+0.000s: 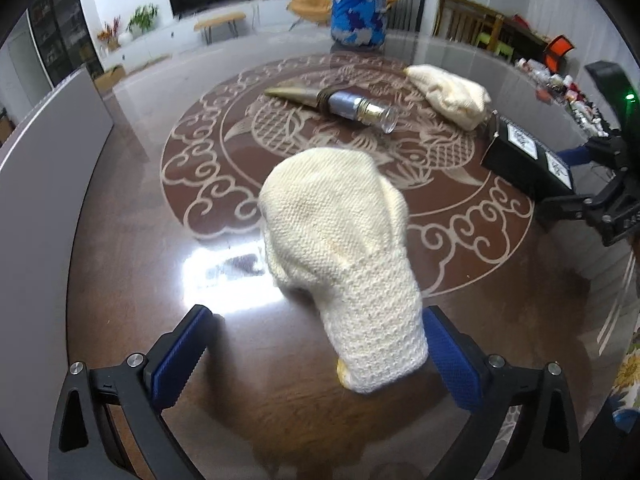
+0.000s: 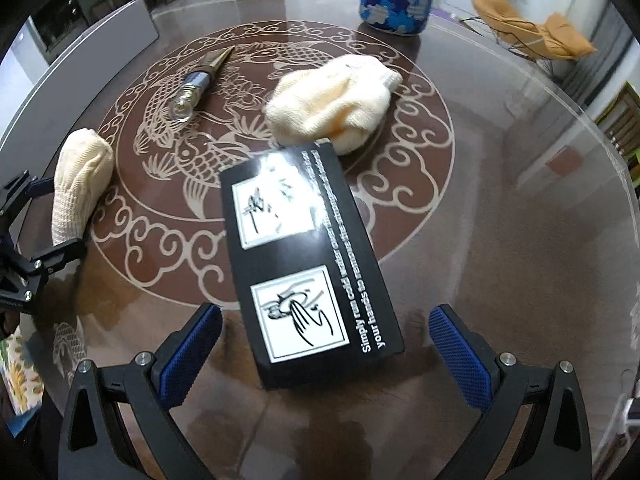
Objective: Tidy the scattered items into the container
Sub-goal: 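Carry the glove and black box toward the white container with both tools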
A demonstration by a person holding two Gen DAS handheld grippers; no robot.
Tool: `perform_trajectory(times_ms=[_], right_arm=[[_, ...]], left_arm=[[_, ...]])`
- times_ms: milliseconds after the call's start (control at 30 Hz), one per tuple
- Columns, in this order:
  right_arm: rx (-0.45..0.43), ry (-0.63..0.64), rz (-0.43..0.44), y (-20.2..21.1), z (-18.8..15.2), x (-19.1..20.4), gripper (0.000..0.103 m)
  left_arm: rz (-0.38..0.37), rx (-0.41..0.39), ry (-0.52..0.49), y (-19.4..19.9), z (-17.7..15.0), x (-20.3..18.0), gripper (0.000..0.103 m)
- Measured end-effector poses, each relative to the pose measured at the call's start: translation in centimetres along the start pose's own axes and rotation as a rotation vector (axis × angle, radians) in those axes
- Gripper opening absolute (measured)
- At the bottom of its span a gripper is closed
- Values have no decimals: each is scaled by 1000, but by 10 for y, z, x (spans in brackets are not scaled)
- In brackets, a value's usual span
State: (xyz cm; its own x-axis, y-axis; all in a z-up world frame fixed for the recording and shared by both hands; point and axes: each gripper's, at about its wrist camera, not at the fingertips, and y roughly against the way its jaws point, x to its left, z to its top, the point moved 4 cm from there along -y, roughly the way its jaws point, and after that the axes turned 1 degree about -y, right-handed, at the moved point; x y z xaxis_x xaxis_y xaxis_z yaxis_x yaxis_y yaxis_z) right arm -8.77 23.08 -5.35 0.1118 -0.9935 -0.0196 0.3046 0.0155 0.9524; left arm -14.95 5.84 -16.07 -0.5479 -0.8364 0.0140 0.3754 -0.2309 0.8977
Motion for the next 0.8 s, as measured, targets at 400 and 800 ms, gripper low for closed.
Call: perform_trajectory(times_ms=[400,800], right_arm=[[95,-1,35,-5,29,22,88],[3,-47,115,43,12,15,60]], left_arm=[[15,124,37,-20,36,-10,103],[-11,-24,-5,17,21,-13,49]])
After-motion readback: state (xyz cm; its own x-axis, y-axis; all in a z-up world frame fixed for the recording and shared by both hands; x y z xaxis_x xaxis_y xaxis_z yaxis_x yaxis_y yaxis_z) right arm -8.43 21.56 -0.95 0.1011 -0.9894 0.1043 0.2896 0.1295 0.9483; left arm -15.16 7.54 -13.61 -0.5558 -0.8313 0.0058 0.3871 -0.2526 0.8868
